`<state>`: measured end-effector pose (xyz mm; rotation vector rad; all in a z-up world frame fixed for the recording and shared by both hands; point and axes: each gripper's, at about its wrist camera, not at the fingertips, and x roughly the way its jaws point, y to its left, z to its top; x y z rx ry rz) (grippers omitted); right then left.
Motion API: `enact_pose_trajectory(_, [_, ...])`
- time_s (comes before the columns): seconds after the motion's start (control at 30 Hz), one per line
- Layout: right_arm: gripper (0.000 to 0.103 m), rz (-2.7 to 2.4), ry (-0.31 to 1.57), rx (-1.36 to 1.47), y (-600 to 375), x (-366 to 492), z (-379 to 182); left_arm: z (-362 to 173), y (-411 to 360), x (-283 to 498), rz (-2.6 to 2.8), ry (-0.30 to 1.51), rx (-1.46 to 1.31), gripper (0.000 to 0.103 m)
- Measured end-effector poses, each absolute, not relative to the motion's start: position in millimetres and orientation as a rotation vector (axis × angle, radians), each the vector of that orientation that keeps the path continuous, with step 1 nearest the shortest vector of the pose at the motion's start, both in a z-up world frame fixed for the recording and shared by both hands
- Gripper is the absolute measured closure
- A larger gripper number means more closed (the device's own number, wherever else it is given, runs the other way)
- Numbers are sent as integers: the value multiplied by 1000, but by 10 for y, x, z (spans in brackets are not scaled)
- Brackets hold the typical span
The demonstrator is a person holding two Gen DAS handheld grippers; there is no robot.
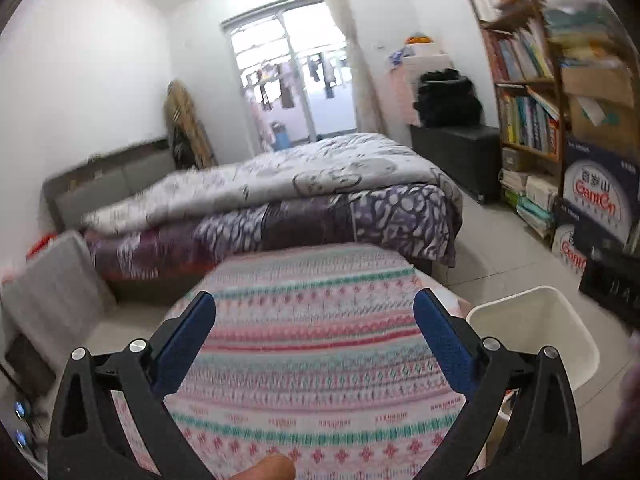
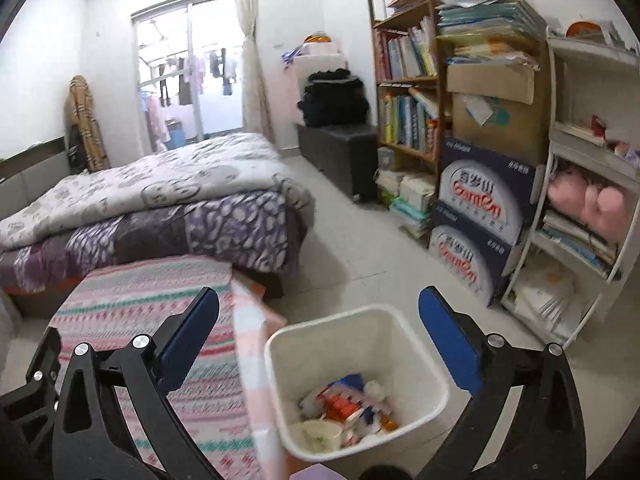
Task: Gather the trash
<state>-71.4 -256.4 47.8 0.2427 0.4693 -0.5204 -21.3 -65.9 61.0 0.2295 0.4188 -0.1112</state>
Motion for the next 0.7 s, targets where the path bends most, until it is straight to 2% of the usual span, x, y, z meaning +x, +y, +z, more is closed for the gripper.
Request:
enact_pose_trajectory(0.33, [7,-437,574,330,-2268,-593,24,327,-274,-116,-56,580,146,6])
enact_pose_trajectory(0.7, [7,-398,609,283,-2055,-455,-141,128,-119,80,35,682,138,6])
